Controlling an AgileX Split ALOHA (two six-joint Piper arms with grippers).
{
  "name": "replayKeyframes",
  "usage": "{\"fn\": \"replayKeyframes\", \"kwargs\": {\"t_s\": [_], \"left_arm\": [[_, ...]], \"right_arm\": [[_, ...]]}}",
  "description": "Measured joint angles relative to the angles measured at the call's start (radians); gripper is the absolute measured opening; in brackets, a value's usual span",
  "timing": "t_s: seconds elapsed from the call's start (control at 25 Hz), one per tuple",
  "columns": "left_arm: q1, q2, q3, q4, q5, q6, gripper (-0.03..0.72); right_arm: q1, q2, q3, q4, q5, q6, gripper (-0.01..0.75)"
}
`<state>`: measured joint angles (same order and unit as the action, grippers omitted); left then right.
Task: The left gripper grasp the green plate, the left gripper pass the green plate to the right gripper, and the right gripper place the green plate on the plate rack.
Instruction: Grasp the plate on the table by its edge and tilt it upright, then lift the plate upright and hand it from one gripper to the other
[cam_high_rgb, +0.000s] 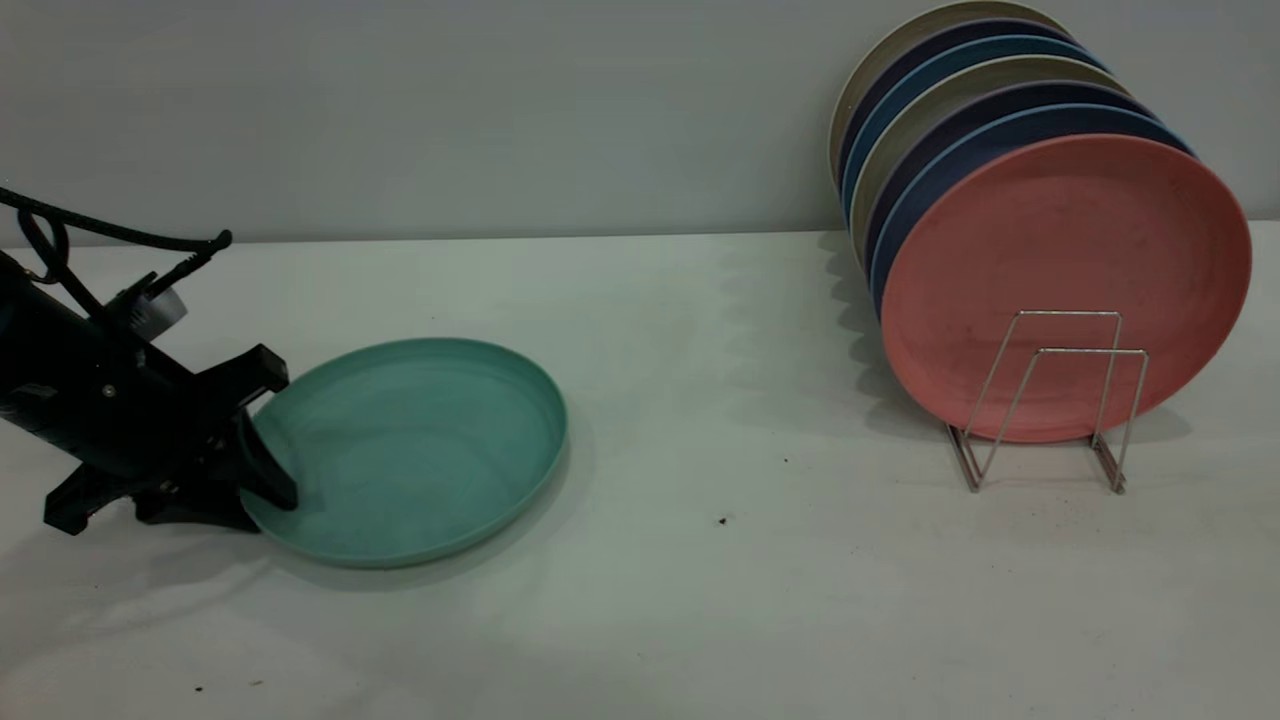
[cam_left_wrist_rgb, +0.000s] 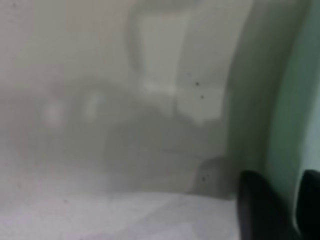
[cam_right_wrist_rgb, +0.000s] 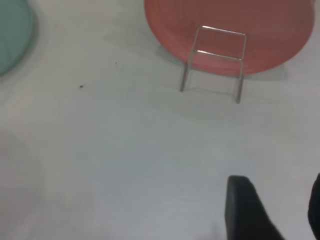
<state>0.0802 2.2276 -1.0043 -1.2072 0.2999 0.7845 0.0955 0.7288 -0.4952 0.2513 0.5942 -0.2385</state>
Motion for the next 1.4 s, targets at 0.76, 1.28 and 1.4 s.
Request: {"fn": "replayKeyframes", "kwargs": {"t_s": [0.76, 1.28, 1.4], "left_arm": [[-0.017, -0.149, 0.000, -0.016, 0.000, 0.325, 0.014], [-0.175, -0.174, -0.040, -0.096, 0.165, 0.549, 0.014], [-0.179, -0.174, -0.042, -0.121, 0.202, 0.551, 0.014]], "right_arm": [[0.000, 0.258, 0.000, 0.387, -0.085, -0.290, 0.326], [0.000, 0.746, -0.014, 1.479, -0.094, -1.428, 0.326], [0.000, 0.826, -0.032, 1.515, -0.025, -1.481, 0.326]]}}
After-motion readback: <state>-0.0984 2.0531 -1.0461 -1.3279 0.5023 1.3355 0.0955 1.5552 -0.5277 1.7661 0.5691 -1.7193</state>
